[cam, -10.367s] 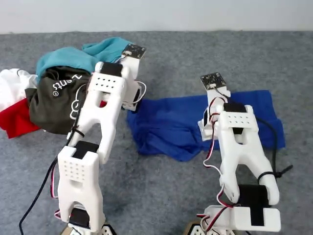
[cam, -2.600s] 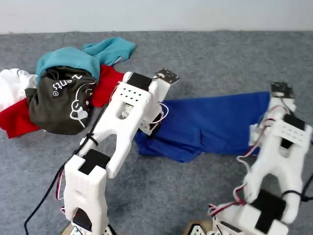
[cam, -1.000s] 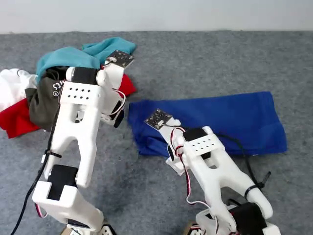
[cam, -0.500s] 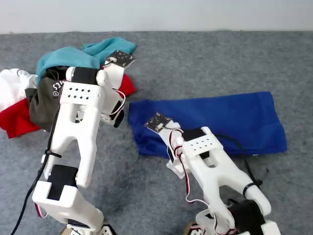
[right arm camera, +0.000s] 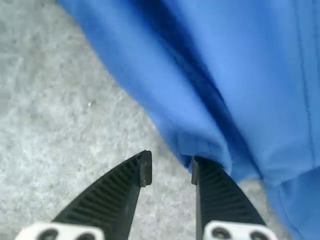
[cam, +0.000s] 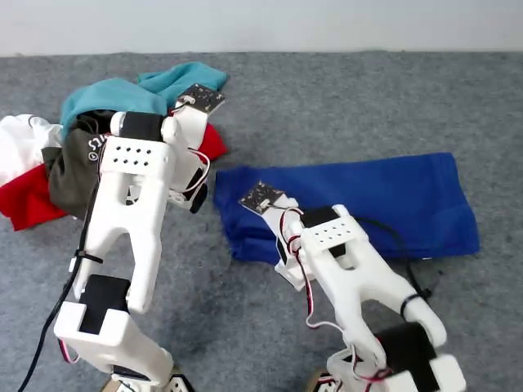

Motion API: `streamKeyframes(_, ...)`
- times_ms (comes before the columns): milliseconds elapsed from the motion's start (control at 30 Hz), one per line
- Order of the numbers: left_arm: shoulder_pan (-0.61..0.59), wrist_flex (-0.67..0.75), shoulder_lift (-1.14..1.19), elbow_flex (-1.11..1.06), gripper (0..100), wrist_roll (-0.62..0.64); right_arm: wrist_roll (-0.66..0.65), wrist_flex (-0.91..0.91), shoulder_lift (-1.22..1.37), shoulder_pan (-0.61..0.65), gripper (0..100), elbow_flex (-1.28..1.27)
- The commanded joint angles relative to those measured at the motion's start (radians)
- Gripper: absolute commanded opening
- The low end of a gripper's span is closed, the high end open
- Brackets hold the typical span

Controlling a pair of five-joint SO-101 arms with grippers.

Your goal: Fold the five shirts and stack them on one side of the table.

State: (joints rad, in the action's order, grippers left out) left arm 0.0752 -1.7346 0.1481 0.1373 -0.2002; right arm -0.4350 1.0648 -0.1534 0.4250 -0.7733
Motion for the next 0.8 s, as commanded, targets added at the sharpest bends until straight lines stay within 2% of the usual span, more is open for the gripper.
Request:
streamKeyframes(0,-0.008,-0.018,-0.051,0.002,13,-0.006,0.003,-0.048,0.047,0.007,15.3,0.003)
streamKeyframes(100,-0.008,-0.018,-0.051,0.002,13,-0.006,0.002,-0.099,0.09,0.007,15.2,0.003)
streamKeyframes(233,-0.008,-0.018,-0.051,0.002,13,-0.006,-0.003,-0.125,0.108,0.01,6.5,0.009)
streamKeyframes(367,-0.008,-0.018,-0.051,0.002,13,-0.006,-0.101,-0.097,0.108,0.01,1.6,0.006)
streamKeyframes(767,-0.008,-0.018,-0.051,0.001,13,-0.006,-0.112,0.085,0.027,0.01,0.9,0.118)
